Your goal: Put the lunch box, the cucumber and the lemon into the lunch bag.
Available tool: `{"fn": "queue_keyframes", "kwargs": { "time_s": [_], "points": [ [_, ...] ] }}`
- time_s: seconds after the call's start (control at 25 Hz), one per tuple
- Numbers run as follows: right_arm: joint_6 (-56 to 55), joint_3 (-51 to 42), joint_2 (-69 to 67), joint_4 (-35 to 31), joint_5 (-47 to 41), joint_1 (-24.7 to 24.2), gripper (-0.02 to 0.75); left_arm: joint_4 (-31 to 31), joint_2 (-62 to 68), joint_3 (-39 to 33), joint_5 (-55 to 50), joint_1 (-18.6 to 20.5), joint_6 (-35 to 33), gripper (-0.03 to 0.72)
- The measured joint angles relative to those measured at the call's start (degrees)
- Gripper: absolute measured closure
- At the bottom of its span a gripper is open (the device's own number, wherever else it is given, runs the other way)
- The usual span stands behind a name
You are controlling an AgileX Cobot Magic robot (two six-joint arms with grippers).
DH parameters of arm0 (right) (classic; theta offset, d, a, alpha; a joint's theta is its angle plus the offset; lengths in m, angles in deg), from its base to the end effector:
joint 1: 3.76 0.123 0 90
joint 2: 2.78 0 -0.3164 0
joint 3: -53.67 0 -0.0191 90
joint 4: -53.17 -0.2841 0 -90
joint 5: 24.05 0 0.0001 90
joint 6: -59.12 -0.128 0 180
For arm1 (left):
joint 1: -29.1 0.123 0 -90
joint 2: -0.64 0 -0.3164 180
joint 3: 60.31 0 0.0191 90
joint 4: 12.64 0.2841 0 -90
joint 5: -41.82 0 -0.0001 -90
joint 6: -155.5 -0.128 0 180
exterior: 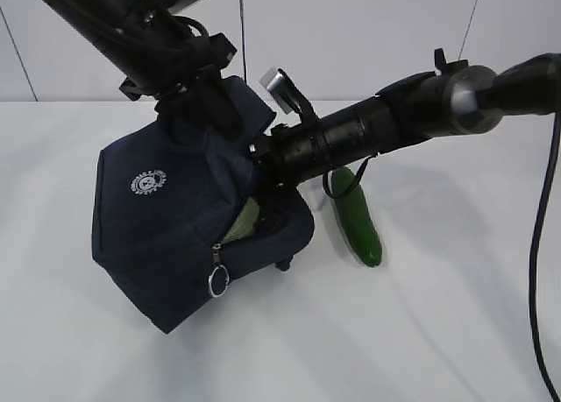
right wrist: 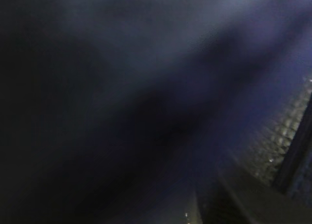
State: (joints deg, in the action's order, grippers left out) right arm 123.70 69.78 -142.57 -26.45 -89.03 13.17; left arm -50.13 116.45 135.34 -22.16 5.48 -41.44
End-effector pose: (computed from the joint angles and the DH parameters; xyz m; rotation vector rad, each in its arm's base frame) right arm 0.4662 0.2612 0.1382 -0.7444 2.2278 1.5151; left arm 0.3933 -0.2484 0.2768 0.6793 2.6832 -0.9172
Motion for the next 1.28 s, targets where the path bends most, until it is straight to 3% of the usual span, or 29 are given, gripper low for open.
{"fn": "queue_keyframes", "kwargs": {
  "time_s": [1.28],
  "points": [
    [-2.3, 0.2, 0.0, 7.2, 1.7, 0.5, 0.359, -0.5, 1.1, 0.0, 1.6, 0.0, -1.1, 0.671]
  ]
}}
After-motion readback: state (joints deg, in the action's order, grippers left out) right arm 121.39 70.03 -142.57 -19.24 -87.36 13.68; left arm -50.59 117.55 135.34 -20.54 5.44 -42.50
